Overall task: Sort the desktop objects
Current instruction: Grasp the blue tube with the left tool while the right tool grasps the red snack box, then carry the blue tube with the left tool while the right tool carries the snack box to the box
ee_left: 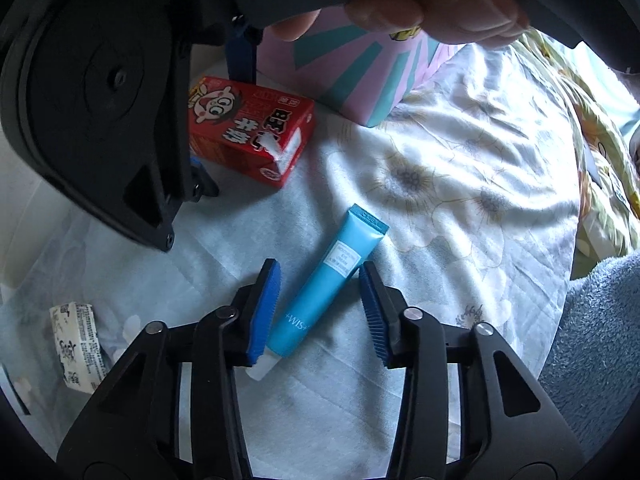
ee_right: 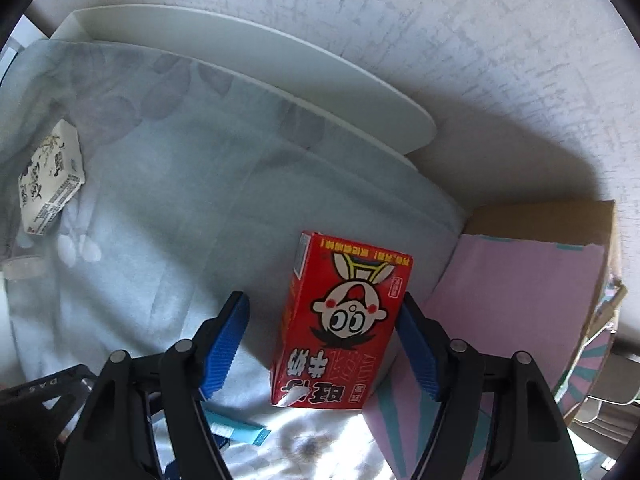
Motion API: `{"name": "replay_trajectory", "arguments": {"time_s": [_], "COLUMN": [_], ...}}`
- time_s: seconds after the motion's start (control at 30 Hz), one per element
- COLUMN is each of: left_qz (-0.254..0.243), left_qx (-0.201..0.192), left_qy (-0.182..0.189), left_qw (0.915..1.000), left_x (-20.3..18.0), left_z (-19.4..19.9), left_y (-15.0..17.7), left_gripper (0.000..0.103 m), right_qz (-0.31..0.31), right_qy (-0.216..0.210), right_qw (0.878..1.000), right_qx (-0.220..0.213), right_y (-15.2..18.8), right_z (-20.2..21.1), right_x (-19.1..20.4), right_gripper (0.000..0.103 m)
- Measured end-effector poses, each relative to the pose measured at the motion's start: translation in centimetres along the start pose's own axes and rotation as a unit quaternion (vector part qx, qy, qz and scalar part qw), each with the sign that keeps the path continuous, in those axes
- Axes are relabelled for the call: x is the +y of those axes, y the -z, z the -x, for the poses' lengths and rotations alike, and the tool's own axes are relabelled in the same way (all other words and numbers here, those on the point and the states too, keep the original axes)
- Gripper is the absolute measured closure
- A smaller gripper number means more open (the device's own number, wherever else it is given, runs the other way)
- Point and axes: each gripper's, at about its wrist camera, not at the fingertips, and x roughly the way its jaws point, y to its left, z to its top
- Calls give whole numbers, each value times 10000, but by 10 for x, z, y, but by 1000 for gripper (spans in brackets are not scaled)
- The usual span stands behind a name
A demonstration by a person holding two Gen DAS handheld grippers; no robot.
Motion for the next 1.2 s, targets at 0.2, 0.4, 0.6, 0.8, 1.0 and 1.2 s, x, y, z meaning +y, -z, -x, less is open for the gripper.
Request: {"name": "replay_trajectory", "arguments": {"time_s": [0.2, 0.4, 0.6, 0.8, 1.0, 1.2], "left_qz": [-20, -13, 59, 25, -179, -301], "left_qx": [83, 186, 110, -83, -216, -348], "left_qy": [-19, 11, 43, 5, -275, -575], "left_qw": [10000, 9998, 9999, 10000, 9992, 9973], "left_x": [4, 9, 8, -3, -12, -7], "left_z": [1, 7, 23, 49, 80, 122], "left_y": [-2, -2, -2, -10, -29, -41], "left_gripper": [82, 89, 89, 89, 89, 89], "right_qz": [-123, -59, -69, -80, -89, -578], "right_qy": [-496, -726, -781, -812, -893, -1240], "right_qw": [9987, 9973, 9966, 9955, 9933, 9863], "right_qx": [20, -92, -269, -492, -727, -919], "right_y": [2, -11, -19, -24, -18, 4], "right_z": [1, 12, 29, 57, 95, 132], "right_x": [-12, -25, -34, -46, -68, -77], "right_gripper": [57, 57, 57, 57, 57, 57]}}
